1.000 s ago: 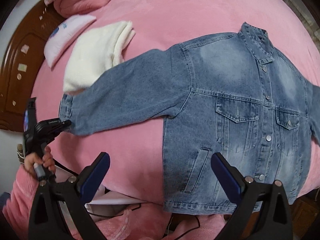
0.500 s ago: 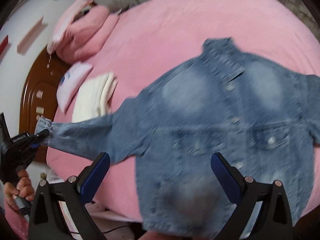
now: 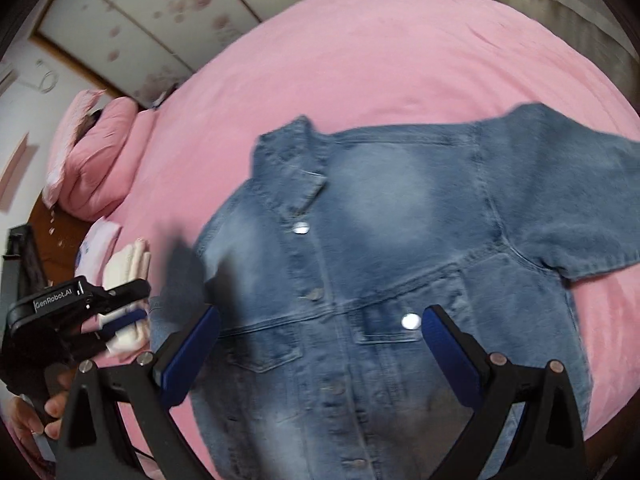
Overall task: Fold large clothes
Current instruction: 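Fold the held sleeve across the jacket front and open the left gripper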
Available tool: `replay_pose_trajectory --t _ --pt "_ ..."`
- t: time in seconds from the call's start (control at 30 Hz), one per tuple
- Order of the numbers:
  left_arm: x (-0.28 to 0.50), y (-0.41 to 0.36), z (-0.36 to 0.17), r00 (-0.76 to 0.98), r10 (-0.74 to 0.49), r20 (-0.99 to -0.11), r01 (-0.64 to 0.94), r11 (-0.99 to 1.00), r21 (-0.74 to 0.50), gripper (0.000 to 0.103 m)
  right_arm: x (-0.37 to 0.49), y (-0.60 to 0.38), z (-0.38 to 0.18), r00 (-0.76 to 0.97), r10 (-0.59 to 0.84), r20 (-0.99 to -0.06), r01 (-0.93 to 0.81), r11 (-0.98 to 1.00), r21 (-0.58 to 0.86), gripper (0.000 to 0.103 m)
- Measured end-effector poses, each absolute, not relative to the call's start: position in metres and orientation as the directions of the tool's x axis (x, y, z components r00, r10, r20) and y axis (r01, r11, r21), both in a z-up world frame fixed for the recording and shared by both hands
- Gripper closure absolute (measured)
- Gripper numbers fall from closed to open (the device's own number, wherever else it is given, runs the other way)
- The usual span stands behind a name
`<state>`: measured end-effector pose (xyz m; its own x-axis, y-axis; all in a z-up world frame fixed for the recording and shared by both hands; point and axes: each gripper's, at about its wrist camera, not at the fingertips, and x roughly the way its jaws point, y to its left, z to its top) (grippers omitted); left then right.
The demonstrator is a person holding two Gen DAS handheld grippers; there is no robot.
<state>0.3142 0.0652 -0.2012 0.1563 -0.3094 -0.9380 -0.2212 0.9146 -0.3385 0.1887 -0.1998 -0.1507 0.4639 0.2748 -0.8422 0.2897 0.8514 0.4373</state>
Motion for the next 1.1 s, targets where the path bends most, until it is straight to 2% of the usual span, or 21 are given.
replay_pose_trajectory --t 0.2,0.4,0.47,0.5,0.57,0.7,0.83,0.97,1.03,1.1 --pt "0.306 0.080 -0.206 0.115 -0.263 -0.958 -0.229 0.931 -0.283 0.019 0.186 -0.211 -0.163 0.439 0.316 -0.841 0.302 0.830 0.469 0.002" --pt "0.296 0.123 -0.203 0.100 -0.137 -0.985 -0.252 0.955 -0.159 0.018 0.197 -0.189 -0.189 0.384 0.514 -0.767 0.215 0.758 0.615 0.002" --pt "0.291 0.132 -0.205 0.089 -0.107 -0.990 -0.266 0.956 -0.127 0.018 0.204 -0.171 -0.207 0.329 0.592 -0.735 0.195 0.719 0.667 0.007" --pt "0.287 0.137 -0.208 0.080 -0.096 -0.992 -0.275 0.955 -0.114 0.018 0.207 -0.163 -0.213 0.312 0.609 -0.729 0.188 0.713 0.676 0.014" --pt "0.281 0.146 -0.212 0.068 -0.088 -0.994 -0.288 0.952 -0.104 0.018 0.215 -0.142 -0.231 0.271 0.617 -0.738 0.169 0.725 0.668 0.018" --pt "0.267 0.161 -0.225 0.046 -0.064 -0.997 -0.297 0.952 -0.075 0.018 0.226 -0.113 -0.262 0.264 0.585 -0.767 0.167 0.755 0.634 0.034" --pt "0.252 0.181 -0.238 0.025 -0.056 -0.998 -0.351 0.934 -0.062 0.018 0.234 -0.098 -0.293 0.257 0.520 -0.814 0.296 0.760 0.579 0.044" --pt "0.236 0.200 -0.248 0.014 -0.058 -0.998 -0.401 0.914 -0.059 0.018 0.236 -0.091 -0.293 0.290 0.474 -0.831 0.346 0.758 0.553 0.050" --pt "0.229 0.209 -0.253 -0.004 -0.047 -0.999 -0.416 0.908 -0.041 0.018 0.237 -0.089 -0.294 0.276 0.446 -0.851 0.366 0.770 0.523 0.067" --pt "0.223 0.215 -0.256 -0.018 -0.042 -0.999 -0.432 0.902 -0.030 0.018 0.236 -0.093 -0.296 0.267 0.431 -0.862 0.390 0.770 0.506 0.074"
